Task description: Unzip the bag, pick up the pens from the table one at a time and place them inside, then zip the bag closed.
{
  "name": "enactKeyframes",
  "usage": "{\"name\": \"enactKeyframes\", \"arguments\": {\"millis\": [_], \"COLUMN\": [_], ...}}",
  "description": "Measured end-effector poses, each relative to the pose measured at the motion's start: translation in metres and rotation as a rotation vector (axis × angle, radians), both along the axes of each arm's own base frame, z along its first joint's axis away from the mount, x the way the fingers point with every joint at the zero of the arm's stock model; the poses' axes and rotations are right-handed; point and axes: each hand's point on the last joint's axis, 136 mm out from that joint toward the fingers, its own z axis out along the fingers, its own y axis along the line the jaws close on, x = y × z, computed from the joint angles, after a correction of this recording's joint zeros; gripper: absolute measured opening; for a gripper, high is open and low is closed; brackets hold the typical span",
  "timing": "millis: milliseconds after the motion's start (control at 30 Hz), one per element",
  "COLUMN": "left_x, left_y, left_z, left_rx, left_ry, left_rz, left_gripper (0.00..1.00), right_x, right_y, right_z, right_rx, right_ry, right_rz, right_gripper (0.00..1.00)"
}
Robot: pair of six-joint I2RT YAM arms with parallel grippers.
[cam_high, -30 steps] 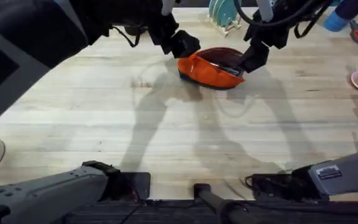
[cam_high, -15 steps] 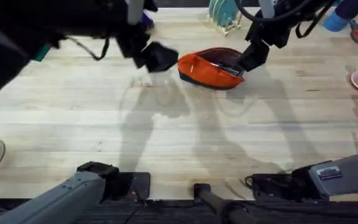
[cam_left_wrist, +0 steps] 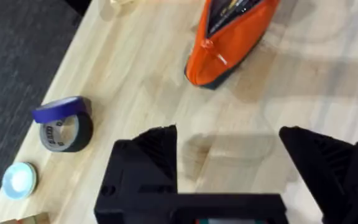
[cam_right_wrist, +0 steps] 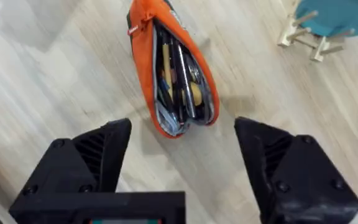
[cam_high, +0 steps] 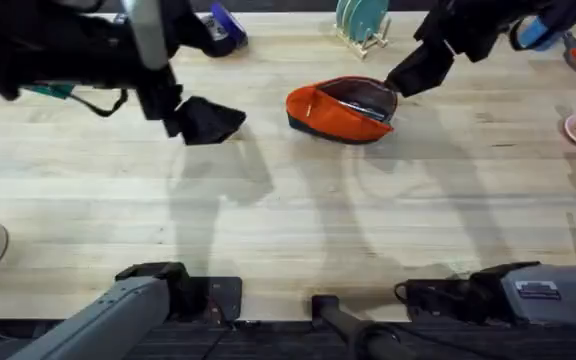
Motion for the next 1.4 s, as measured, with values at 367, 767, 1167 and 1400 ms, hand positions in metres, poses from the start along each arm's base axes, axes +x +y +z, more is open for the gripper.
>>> {"name": "enactKeyframes", "arguments": {"millis": [367, 767, 1167, 1400], "left_x": [-0.007, -0.008, 0.010, 0.015], "left_y": [0.021, 0.022, 0.024, 0.025], "left_z": [0.004, -0.031, -0.062, -0.068], "left_rx": [-0.030, -0.172, -0.234, -0.240], "left_ry": [-0.084, -0.136, -0.098, -0.086], "left_rz": [-0.067, -0.152, -0.170, -0.168], "left_gripper": [0.996, 0.995, 0.995, 0.995], "right_x": [-0.005, -0.019, -0.037, -0.043], "right_y": [0.005, 0.030, 0.070, 0.078], "right_z": [0.008, 0.009, 0.023, 0.023], "right_rx": [0.072, 0.149, 0.291, 0.337], "right_ry": [0.049, 0.156, 0.310, 0.387], "right_rz": [-0.140, -0.263, -0.488, -0.603], "right_gripper": [0.997, 0.996, 0.997, 0.996]}}
